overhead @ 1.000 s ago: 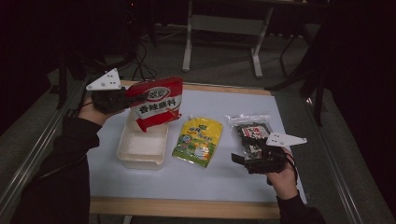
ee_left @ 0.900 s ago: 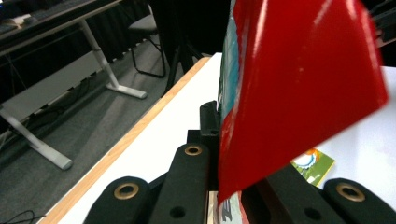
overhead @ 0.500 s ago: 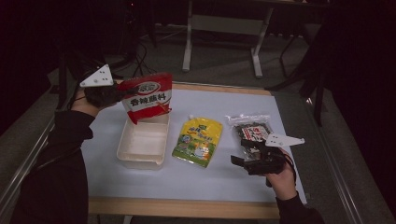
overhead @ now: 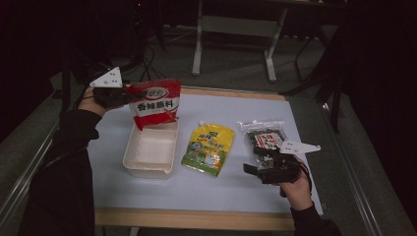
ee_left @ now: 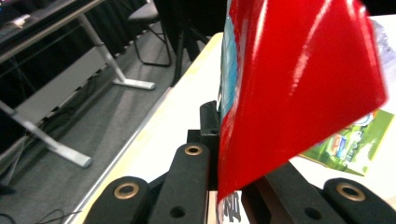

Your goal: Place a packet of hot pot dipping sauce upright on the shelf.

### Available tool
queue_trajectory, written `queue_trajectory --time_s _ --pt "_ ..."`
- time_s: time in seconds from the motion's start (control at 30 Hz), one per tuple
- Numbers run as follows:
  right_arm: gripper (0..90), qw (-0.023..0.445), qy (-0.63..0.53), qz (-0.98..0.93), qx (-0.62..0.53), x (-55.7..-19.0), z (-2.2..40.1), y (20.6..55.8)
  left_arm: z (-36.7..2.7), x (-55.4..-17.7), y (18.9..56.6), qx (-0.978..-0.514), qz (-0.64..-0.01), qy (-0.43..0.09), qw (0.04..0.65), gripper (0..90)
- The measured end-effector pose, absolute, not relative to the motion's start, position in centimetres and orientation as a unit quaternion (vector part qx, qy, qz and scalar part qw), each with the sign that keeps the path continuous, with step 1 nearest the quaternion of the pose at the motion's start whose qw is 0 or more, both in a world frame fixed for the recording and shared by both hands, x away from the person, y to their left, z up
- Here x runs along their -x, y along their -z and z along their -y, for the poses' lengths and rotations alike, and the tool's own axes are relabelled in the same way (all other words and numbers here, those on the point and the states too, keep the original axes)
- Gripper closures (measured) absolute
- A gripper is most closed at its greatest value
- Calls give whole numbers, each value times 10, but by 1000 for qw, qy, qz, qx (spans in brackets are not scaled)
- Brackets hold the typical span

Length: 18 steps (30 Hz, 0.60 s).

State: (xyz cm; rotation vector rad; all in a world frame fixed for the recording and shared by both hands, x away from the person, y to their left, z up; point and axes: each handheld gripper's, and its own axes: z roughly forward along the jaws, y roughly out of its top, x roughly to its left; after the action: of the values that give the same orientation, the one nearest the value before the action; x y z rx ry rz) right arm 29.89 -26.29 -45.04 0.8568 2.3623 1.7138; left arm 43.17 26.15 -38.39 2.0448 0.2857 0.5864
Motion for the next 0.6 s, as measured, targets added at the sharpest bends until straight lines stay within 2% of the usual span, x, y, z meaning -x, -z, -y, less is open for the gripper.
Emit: queue_trajectory --time_s 0.2,0.4,0.6 --pt "155 47 -561 -776 -284 -299 263 451 -259 -440 385 -843 -82 -247 470 900" --pt "155 45 -562 -775 -286 -299 265 452 -263 -446 393 -845 -93 -222 477 900" --pt "155 44 -561 -773 -292 -300 267 454 -265 -449 401 -847 -96 -237 466 900"
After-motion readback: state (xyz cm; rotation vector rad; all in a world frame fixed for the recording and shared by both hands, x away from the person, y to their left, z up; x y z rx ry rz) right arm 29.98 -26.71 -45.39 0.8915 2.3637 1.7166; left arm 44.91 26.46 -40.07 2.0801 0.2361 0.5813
